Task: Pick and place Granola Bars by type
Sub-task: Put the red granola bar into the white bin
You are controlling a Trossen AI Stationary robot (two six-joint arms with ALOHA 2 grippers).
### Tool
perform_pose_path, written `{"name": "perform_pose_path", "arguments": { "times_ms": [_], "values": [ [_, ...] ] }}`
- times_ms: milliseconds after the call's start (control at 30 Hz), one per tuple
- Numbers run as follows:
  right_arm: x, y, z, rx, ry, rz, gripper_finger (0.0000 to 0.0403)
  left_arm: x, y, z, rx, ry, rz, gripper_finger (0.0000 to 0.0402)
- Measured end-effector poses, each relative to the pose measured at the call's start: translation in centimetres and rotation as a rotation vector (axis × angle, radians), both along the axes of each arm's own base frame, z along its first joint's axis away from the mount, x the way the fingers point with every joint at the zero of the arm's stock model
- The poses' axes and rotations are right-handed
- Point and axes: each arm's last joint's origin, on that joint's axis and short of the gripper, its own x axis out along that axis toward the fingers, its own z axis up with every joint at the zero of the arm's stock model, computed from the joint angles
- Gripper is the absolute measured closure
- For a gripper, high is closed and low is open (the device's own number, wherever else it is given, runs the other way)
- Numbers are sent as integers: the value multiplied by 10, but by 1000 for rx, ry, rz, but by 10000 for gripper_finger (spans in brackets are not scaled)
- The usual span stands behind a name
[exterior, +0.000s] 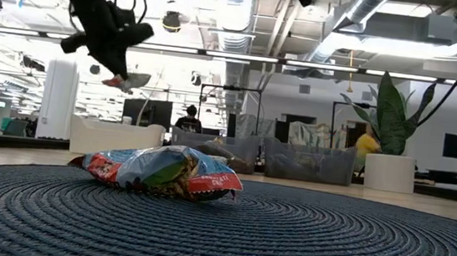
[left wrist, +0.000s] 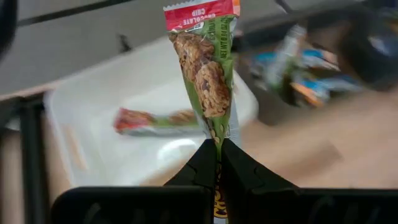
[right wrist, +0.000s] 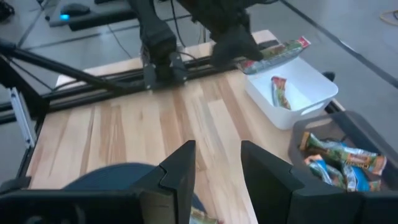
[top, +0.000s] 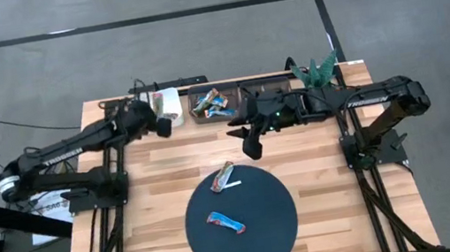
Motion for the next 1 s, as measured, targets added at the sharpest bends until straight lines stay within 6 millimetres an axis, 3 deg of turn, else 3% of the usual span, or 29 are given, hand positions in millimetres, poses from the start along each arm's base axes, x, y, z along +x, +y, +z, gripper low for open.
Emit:
{"name": "perform_pose_path", "arguments": {
  "times_ms": [267,600,800,1000],
  "values": [
    [0,-7,1,17,-13,-31,282,-6,49,-17,-70,63,33,390],
    [0,-7,1,23,-13,-34,282,-5,77,-34,-68,134,74,291],
    [0,-7,1,24,-13,-34,282,2,68,-29,-144,19,-83,262],
    [0,-7,1,26,-12,-33,282,26,27,-15,-219,-142,-368,279]
  ]
}}
